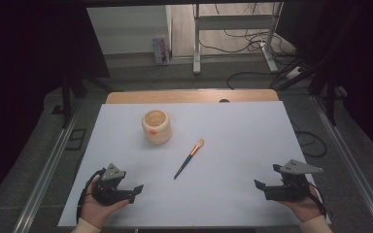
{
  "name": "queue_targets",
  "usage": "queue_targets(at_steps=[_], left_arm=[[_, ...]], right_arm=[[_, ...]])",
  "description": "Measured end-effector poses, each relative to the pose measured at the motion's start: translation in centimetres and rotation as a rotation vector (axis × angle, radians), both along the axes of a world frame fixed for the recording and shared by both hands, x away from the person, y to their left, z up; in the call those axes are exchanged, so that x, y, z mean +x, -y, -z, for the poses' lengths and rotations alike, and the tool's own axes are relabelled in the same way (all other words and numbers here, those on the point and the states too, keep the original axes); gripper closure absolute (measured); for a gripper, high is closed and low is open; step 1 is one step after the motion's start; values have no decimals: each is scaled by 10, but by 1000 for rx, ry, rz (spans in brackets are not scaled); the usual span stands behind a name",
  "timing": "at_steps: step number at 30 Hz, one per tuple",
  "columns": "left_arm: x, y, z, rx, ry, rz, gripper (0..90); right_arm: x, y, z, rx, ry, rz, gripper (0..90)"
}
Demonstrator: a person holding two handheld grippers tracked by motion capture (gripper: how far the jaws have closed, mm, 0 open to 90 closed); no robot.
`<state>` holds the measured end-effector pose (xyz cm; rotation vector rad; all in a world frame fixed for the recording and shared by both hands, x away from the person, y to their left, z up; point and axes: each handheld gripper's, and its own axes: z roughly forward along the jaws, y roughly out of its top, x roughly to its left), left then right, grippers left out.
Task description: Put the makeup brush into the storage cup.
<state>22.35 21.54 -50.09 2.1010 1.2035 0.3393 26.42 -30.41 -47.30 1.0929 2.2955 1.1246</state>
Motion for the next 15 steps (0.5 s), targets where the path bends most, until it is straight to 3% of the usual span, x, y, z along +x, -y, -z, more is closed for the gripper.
queue_targets(at_steps=[15], left_arm=[[-7, -10, -3, 20, 26, -20, 182]], right_arm=[[1, -1, -1, 2, -2, -4, 124]])
